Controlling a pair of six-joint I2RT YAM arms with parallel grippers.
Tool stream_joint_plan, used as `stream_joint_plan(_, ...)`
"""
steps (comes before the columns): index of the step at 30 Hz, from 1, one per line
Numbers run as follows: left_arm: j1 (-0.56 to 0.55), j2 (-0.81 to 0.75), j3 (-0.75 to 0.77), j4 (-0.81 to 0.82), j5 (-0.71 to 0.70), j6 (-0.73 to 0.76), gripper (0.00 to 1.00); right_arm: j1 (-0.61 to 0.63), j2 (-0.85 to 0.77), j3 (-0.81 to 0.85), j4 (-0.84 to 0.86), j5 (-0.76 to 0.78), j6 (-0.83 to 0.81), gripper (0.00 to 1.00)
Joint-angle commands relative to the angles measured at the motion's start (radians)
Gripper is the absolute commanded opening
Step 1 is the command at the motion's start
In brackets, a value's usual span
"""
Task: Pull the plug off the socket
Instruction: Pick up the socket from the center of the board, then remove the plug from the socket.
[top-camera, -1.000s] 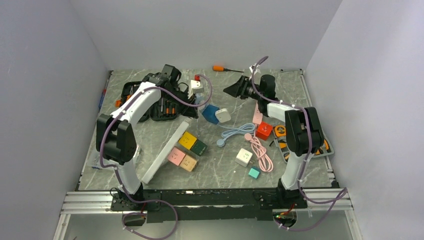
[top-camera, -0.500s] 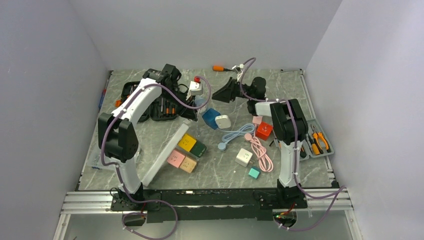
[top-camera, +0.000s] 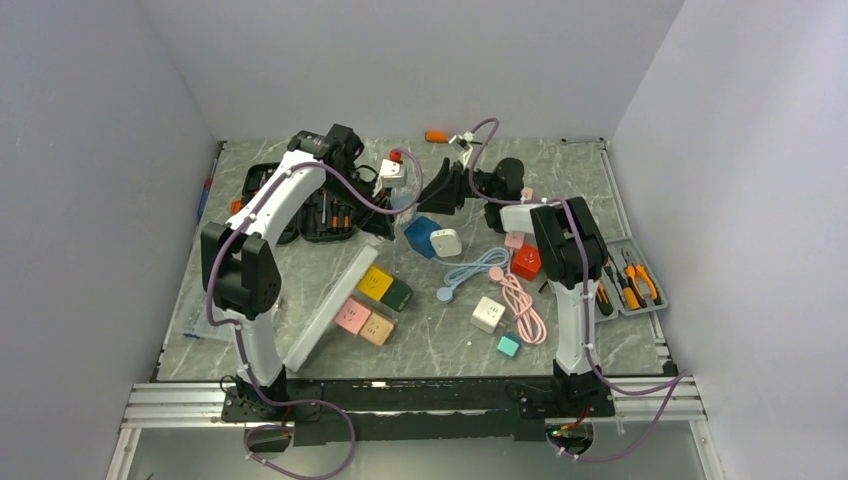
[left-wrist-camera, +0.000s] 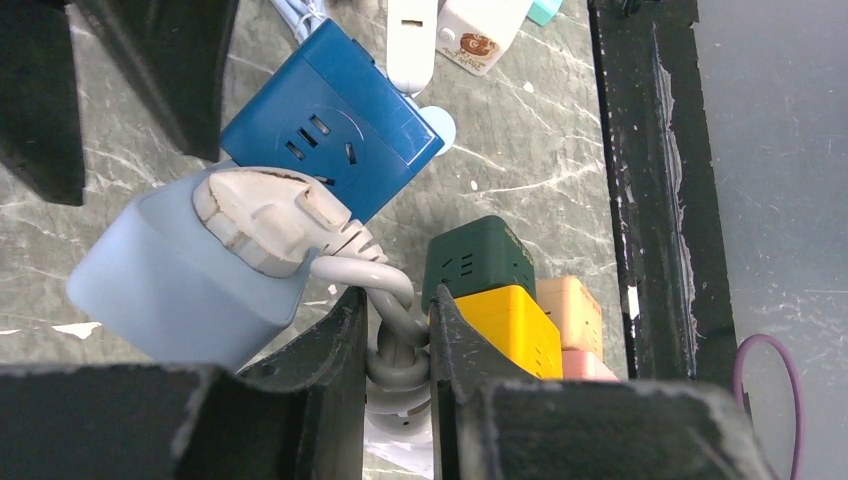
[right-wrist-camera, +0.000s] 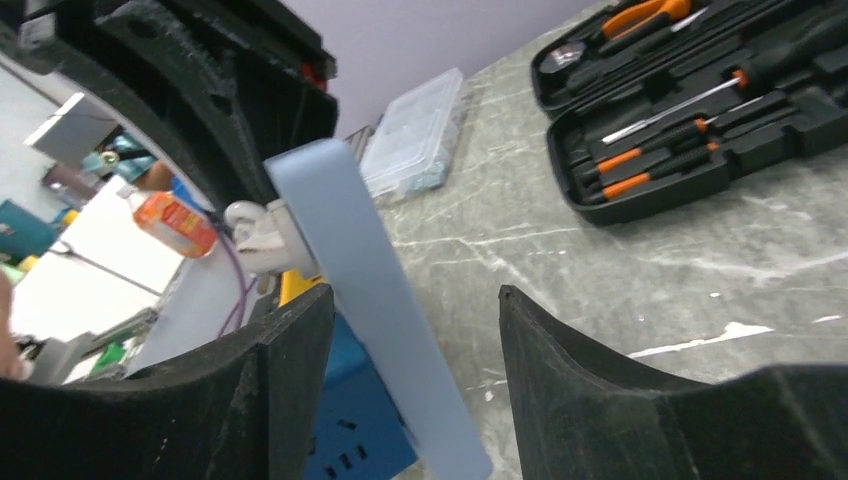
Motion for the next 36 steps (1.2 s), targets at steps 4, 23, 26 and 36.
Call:
stream_joint_plan(4,0.011,-0.036,0.049,0.006,0.106,0.031,0.0,0.006,0.029,-0.028,0.52,-0.106,0.358,0.63)
stream_joint_plan(23,0.011,-0.067,0.035,-0.026,0.101,0.099,0.0,-0.001,-0.239,0.235,-1.257,0.505,-0.936,0.71)
stream_joint_plan(26,0.009,-0.079,0.027,-0.028,0.085,0.118,0.0,-0.054,-0.291,0.246,-1.264,0.637,-0.839,0.76)
stream_joint_plan(36,0.002,-0.147,0.054,-0.175,0.054,0.335,0.0,-0.133,-0.704,-0.133,-0.936,0.881,-0.595,1.0)
